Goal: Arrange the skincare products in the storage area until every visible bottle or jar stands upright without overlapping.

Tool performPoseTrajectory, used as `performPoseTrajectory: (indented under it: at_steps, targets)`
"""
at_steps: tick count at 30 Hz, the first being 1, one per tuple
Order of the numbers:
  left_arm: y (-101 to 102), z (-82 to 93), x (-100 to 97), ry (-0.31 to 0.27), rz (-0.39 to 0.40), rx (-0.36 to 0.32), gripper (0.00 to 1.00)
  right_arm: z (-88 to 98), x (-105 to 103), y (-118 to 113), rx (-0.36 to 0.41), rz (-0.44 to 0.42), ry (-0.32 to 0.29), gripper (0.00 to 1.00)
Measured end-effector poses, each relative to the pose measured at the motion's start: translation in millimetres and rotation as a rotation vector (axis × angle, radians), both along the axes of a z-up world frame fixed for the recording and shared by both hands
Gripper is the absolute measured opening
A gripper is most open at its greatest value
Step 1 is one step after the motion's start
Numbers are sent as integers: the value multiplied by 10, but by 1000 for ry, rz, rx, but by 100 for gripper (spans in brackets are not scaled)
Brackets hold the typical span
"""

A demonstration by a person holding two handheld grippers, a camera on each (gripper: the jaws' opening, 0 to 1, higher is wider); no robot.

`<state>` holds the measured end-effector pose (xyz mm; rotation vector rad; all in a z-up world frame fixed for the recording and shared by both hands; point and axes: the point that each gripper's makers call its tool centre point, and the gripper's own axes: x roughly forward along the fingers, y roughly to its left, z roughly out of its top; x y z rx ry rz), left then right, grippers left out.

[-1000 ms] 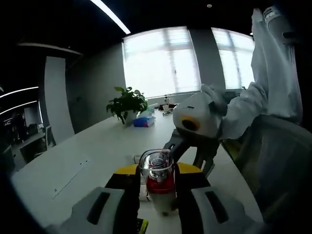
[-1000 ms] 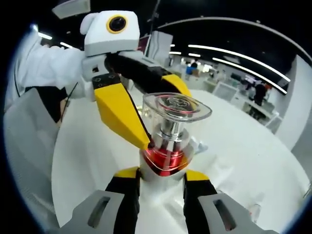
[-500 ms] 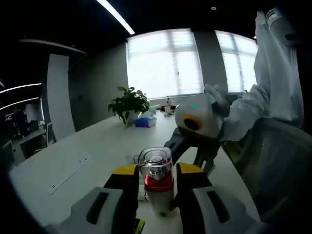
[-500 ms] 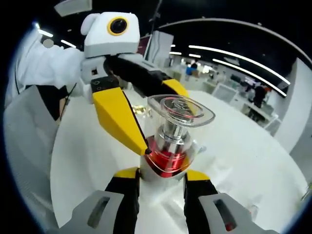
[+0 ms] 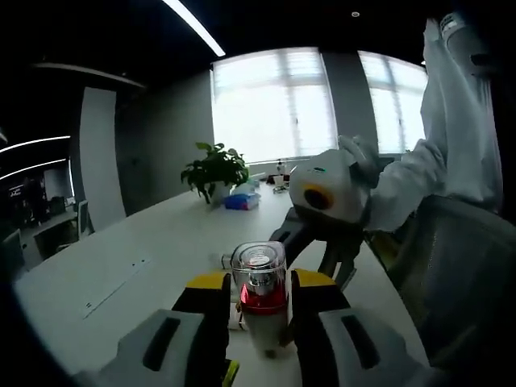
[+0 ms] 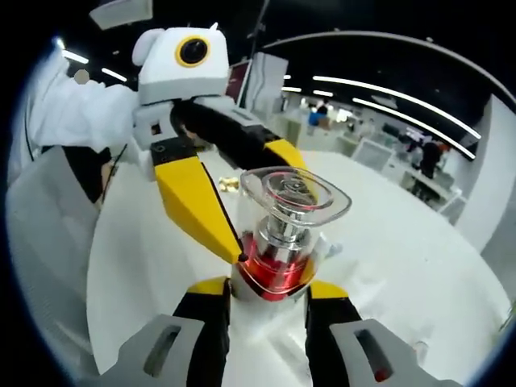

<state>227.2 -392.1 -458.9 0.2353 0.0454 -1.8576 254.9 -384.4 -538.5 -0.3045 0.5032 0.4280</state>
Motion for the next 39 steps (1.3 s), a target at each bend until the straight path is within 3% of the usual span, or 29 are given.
performPoseTrajectory:
  at_steps: [12,20,30,33,39]
  targets:
    - [51,-31,63,4,8,4,25,14,4,18,6,-8,-8,40]
    - [68,-17,-28,9,24,11,27,-4,-32,6,14,-23,1,49]
    - [177,-89,72,13,99,57,42,9,-74,-35,26,-53,8,61]
    - [237,-147,141,-14,125,72,47,11,-81,-57,20,-61,6,64]
    - [377,-128,214,12,181,82,55,34,-124,-85,36,-84,4,70]
